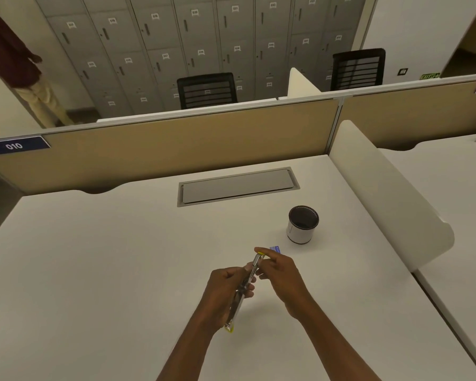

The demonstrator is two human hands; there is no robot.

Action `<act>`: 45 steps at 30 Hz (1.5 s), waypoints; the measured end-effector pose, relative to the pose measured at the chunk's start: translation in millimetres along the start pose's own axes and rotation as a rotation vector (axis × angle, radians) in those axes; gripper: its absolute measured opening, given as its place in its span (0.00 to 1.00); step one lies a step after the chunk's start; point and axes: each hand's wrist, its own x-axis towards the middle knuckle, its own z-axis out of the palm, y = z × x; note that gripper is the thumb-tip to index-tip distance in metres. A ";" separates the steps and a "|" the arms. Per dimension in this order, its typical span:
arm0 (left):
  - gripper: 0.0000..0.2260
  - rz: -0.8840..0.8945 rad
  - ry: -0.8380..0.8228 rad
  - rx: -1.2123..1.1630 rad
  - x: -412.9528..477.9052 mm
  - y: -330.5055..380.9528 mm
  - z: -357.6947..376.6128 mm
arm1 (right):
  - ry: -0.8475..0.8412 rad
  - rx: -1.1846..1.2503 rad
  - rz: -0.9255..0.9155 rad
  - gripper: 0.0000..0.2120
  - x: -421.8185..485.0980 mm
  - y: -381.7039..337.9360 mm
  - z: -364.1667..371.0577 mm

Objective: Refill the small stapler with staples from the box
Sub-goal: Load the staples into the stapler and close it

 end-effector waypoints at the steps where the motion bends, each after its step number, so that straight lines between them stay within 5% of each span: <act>1: 0.12 -0.017 -0.033 -0.023 -0.7 0.3 -0.5 | -0.001 0.032 0.005 0.14 -0.3 -2.1 -1.0; 13: 0.11 -0.154 -0.145 -0.281 1.8 -5.0 -10.5 | 0.025 0.234 0.017 0.15 7.9 -3.6 -11.1; 20: 0.17 -0.018 -0.239 -0.004 -4.3 -6.6 -18.5 | 0.168 0.183 0.016 0.10 15.7 2.4 -17.0; 24: 0.14 0.193 -0.065 0.372 -1.0 -8.3 -12.9 | 0.213 0.109 0.005 0.07 16.8 6.2 -14.1; 31: 0.04 0.334 0.173 0.428 3.6 -2.1 2.2 | 0.175 -0.185 -0.160 0.08 13.4 10.8 1.6; 39: 0.17 0.284 0.205 0.501 10.0 4.4 3.3 | 0.016 -0.276 -0.242 0.20 -1.0 8.3 17.4; 45: 0.19 0.236 0.126 0.479 11.7 4.4 2.0 | 0.170 -0.398 -0.235 0.18 -5.8 13.9 30.1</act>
